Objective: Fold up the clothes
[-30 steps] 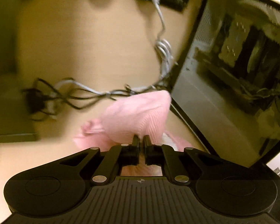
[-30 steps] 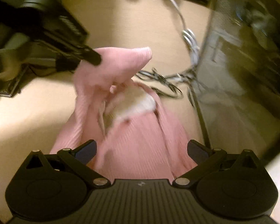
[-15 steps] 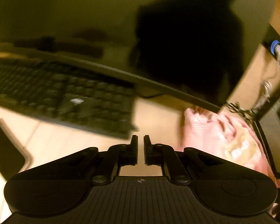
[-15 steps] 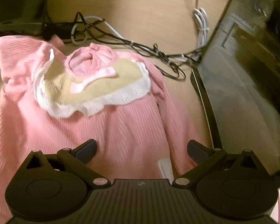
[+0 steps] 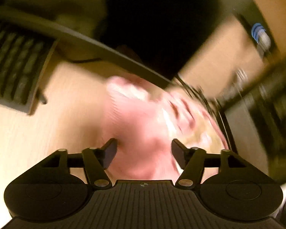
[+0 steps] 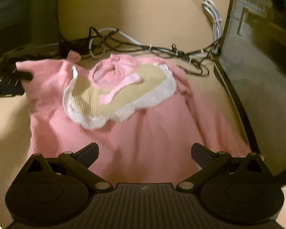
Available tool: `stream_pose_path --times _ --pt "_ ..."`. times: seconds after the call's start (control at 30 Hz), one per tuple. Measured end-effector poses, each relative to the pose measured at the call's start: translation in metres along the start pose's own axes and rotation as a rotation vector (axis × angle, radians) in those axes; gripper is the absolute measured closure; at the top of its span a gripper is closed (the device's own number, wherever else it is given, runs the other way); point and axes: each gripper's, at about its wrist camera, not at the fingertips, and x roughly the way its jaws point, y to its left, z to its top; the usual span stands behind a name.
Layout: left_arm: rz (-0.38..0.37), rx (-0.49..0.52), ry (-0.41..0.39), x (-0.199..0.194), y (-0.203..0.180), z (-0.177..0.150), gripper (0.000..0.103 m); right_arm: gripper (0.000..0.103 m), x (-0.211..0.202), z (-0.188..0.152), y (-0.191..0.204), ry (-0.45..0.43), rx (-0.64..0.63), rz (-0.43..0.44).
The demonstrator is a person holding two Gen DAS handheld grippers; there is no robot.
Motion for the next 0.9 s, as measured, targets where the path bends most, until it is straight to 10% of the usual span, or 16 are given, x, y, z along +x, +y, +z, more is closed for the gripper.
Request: stream_pose_path --times 0.13,0.23,0.4,0.53,0.77,0.9 --pt "0.088 -0.089 -0.039 0.025 0.003 0.013 0.036 0.000 0.003 -0.016 0.005 0.027 -0.009 0.012" --pt "0.110 -0.040 0.009 0.042 -0.010 0.013 0.096 0.000 0.007 -0.017 0.004 0.038 -0.008 0.018" --pt "0.055 0.208 -0.109 -0.018 -0.054 0.004 0.097 0.000 0.017 -0.013 0.012 0.052 0.017 0.064" --pt "0.188 0.344 -0.236 -0.059 -0.052 0.019 0.093 0.000 0.025 -0.007 0.020 0.061 0.040 0.113" --pt "0.357 0.075 -0.320 -0.123 0.042 0.042 0.054 0.000 0.037 -0.010 0.057 0.070 -0.041 0.051" --pt "0.294 -0.028 -0.320 -0.152 0.062 0.029 0.045 0.000 0.038 -0.005 0.052 0.099 0.022 0.055"
